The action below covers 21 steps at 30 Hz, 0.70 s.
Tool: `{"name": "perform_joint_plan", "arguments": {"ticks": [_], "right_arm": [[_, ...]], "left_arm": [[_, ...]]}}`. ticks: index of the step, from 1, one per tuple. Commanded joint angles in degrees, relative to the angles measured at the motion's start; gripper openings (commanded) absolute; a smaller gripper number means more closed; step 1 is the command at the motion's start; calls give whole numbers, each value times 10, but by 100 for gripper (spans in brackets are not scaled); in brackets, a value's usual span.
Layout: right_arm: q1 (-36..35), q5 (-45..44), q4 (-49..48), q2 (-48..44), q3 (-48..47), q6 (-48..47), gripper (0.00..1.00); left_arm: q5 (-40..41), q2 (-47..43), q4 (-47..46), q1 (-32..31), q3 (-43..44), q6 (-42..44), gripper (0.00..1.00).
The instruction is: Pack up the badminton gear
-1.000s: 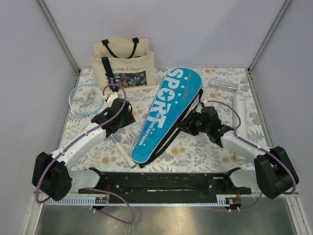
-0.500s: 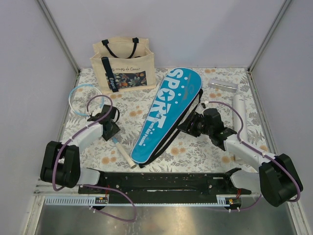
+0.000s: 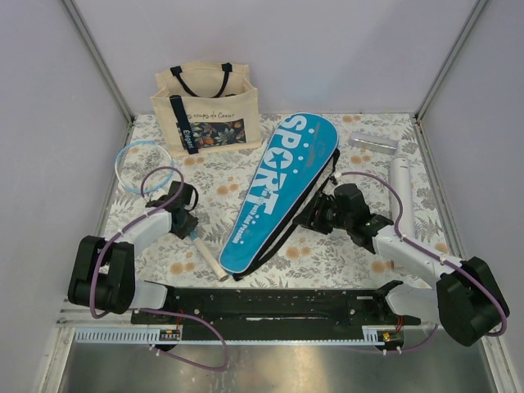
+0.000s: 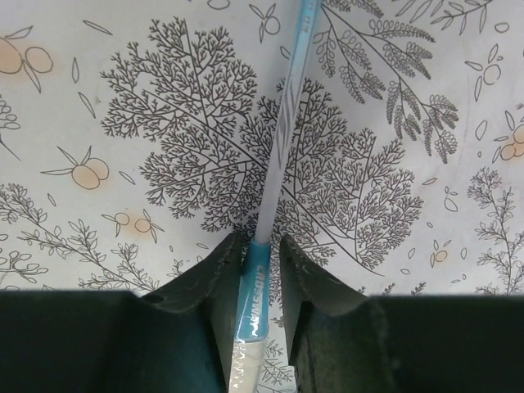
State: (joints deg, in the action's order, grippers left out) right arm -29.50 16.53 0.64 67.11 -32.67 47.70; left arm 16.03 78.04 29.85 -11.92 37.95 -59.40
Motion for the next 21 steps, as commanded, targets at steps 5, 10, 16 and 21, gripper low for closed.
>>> {"name": "perform_joint_plan", "arguments": {"ticks": [5,10,16,21], "right_arm": [[-46,-31,16,-13,-45,2,51],[-100,-57,3,1,-64,11,52],[-177,-50,-82,85,-117,1,57],[-218,3,-131,192,-193,-22,64]], "left_arm": [[-50,-15,-8,8,-37,-34,13],[-64,-56,-7,11,-41,-46,0],[-58,-106,6,11,-45,-50,0],[-74,-132,7,11,-45,-44,0]]}}
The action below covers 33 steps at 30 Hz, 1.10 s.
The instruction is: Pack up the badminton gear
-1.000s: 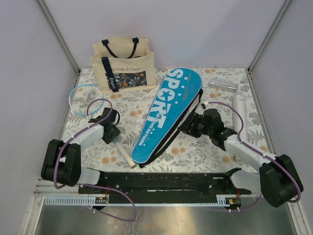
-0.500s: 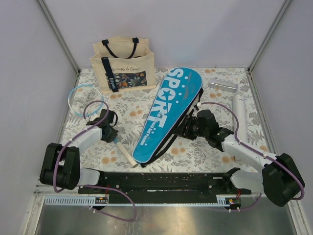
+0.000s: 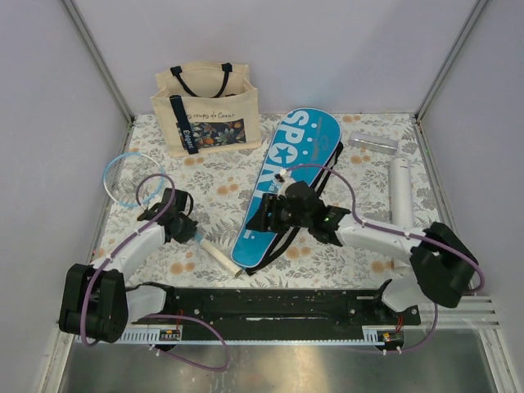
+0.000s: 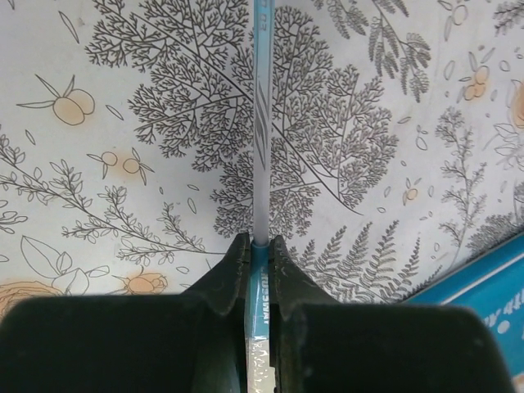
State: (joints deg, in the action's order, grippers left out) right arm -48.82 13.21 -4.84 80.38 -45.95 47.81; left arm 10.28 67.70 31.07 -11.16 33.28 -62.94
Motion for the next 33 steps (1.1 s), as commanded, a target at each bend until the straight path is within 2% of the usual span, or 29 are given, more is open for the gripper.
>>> {"name": "perform_joint_plan", "arguments": {"ticks": [1,6,9,15,20,26,29,33], "right_arm": [[-29,51,-89,79,-73,-22,65],[-49,122,-107,174,-148,-33,73],[-63,132,-102,228,-183,-26,73],[-87,170,-105,323,-236,5,68],[-90,167,-116,351,-250,27,61],[-90,188,-146,371,-250,61,58],[-90,197,-173,377,-236,85,47],[-90,210,-242,373,-210,121,21]], "left_arm": [[-24,-34,-7,3,2,-6,0],[-62,-75,-17,4,-8,2,0],[-83,-100,-26,4,-22,-4,0],[-129,-144,-48,3,-55,-13,0],[-146,-181,-53,3,-72,-16,0],[-156,-230,-59,3,-88,-15,0],[-157,-245,-60,3,-93,-13,0],[-159,-254,-58,4,-87,8,0]]}}
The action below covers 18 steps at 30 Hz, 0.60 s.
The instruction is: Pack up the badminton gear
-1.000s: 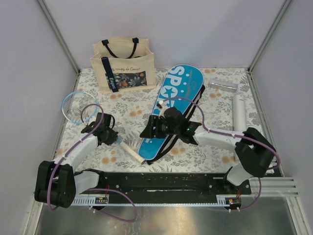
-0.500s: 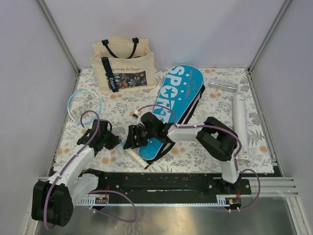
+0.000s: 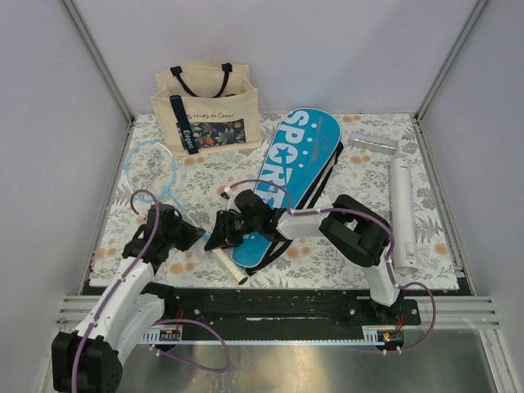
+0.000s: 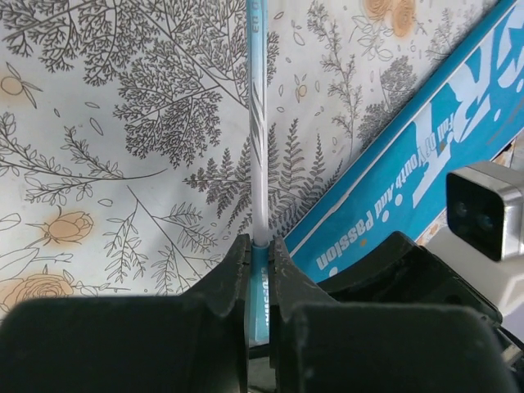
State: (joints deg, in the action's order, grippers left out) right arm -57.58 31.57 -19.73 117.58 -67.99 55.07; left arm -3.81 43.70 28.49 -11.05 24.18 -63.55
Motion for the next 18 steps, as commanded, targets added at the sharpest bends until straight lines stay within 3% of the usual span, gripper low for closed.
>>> {"name": "perform_joint_plan", "arguments": {"ticks": [1,3,4,9,11,18], "right_arm": [[-2,25,-109,-2,18,55,14],[-2,21,-145,-14,36,61,1],[-2,18,-156,-21,43,64,0],[4,15,-187,-61,65,61,0],[8,11,-205,-76,75,65,0],[24,19,-246,-141,89,70,0]], "left_arm": [[-16,-18,-28,2,10,22,4],[-3,-27,-12,3,26,35,14],[2,-33,-6,3,33,41,19],[31,-64,24,2,82,69,57],[35,-78,31,2,104,83,68],[8,-90,39,2,206,183,81]]}}
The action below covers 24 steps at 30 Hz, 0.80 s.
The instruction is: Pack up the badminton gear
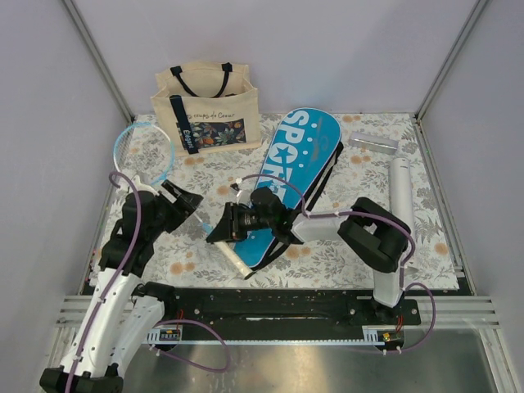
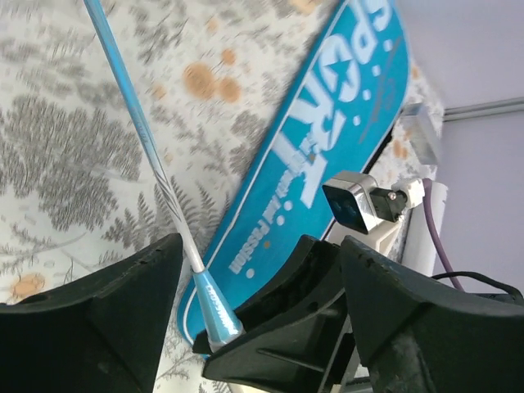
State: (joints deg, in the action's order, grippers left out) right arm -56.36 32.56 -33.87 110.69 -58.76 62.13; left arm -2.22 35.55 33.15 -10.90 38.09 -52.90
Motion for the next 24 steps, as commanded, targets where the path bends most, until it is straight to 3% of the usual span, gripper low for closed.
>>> {"name": "perform_joint_plan", "arguments": {"ticks": [1,8,19,24], "right_arm": [[14,12,-113,-80,-1,4,0],[44,8,-136,-157,15,23,0],[195,-59,-101,-343,153,7,0],[233,-121,14,-483,227,-50,0]], "left_arm": [[-9,-10,-5,1,81,89,82],[-33,-15,-10,1,149,135,99],[-170,19,-113,2,109,152,98],[-198,74,-120,-21,107,198,89]]}}
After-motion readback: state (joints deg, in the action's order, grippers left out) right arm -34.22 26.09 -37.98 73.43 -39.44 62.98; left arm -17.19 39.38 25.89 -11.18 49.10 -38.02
